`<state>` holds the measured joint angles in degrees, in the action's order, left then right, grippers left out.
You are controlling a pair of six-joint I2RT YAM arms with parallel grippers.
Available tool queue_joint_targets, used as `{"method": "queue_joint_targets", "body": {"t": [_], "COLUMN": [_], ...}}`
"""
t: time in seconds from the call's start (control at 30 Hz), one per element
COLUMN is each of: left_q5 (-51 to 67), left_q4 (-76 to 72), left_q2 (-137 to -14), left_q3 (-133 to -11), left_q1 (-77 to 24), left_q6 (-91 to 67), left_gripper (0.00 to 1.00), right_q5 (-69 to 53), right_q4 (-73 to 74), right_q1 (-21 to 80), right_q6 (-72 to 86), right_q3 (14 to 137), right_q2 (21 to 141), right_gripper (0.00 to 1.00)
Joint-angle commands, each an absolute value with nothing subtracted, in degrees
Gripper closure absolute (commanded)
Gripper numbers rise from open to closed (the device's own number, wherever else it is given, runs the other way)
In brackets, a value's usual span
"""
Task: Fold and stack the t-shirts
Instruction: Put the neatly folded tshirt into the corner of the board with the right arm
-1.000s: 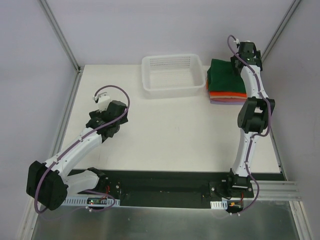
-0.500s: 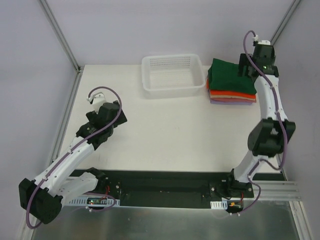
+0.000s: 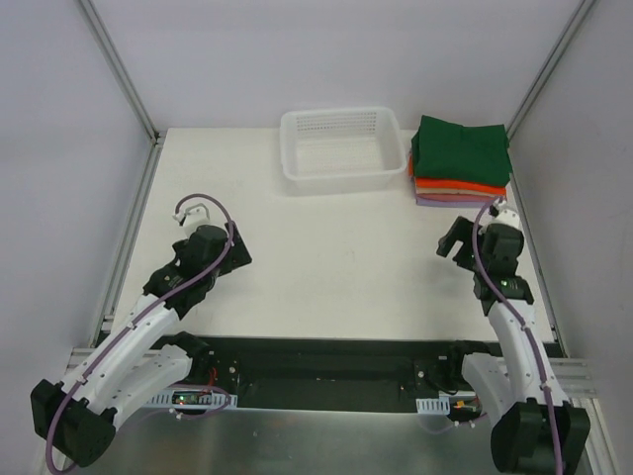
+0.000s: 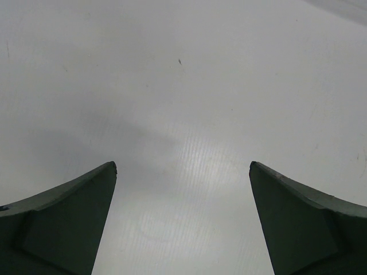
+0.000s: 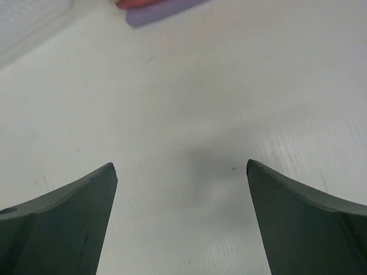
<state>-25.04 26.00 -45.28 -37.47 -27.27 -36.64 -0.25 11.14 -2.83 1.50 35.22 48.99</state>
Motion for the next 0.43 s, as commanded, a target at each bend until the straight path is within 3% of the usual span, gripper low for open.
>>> {"method": "queue_joint_targets", "body": {"t": [0.0, 0.17, 0.4], "left_q5": [-23.47, -24.08, -24.61], "left_q4": [25.84, 25.66, 25.66], "left_q2": [-42.28, -41.13, -40.96], "left_q3": [-35.86, -34.28, -34.28], "left_q1": [-26.54, -26.54, -26.54], "left_q6": [-37.88, -38.85, -38.94], "left_gripper": [0.01, 0.01, 0.01], "right_q5": [3.06, 6.06, 5.71], "right_q4": [5.97, 5.19, 4.83], "right_q1": [-2.72, -2.72, -2.72], "right_q6": [6.32, 6.59, 7.03], "right_q3": [29.02, 26.1, 26.45], "right_q2": [39.13, 32.08, 33.92], "right_gripper": [0.04, 0.04, 0.04]}}
